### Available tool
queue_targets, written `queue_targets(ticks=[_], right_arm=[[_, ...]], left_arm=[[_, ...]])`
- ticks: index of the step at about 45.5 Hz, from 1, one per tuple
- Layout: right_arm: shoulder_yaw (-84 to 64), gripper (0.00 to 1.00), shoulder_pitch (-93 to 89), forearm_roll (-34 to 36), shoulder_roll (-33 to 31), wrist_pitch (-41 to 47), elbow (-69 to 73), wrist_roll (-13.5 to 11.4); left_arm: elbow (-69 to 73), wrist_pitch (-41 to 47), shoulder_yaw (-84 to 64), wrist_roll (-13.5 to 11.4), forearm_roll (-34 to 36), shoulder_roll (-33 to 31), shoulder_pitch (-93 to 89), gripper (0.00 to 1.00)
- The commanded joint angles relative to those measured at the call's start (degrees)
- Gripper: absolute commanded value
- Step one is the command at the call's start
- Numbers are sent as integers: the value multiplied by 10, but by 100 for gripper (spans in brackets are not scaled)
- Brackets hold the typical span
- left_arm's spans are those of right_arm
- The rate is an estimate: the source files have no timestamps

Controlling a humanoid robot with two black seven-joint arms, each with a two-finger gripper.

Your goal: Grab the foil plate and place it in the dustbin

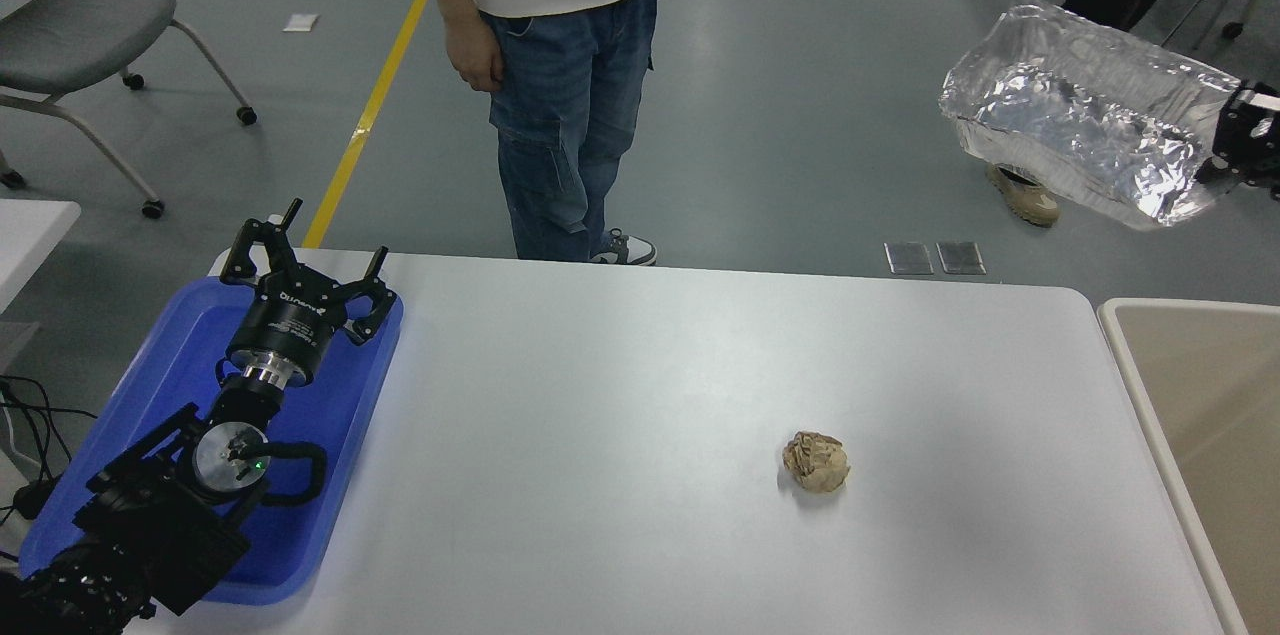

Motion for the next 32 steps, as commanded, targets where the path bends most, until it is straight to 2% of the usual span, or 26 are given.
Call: queue_targets(ticks=[1,21,28,32], right_arm=[[41,0,-152,5,-38,-50,-116,0],[224,0,-472,5,-91,-107,-291,-5],[292,0,-574,5,-91,-134,-330,-22],[320,0,-631,5,-91,-155,-349,-23]], left_arm=[[0,0,0,0,0,0,0,100],[0,0,0,0,0,0,0,100],[0,0,0,0,0,0,0,100],[0,0,0,0,0,0,0,100]])
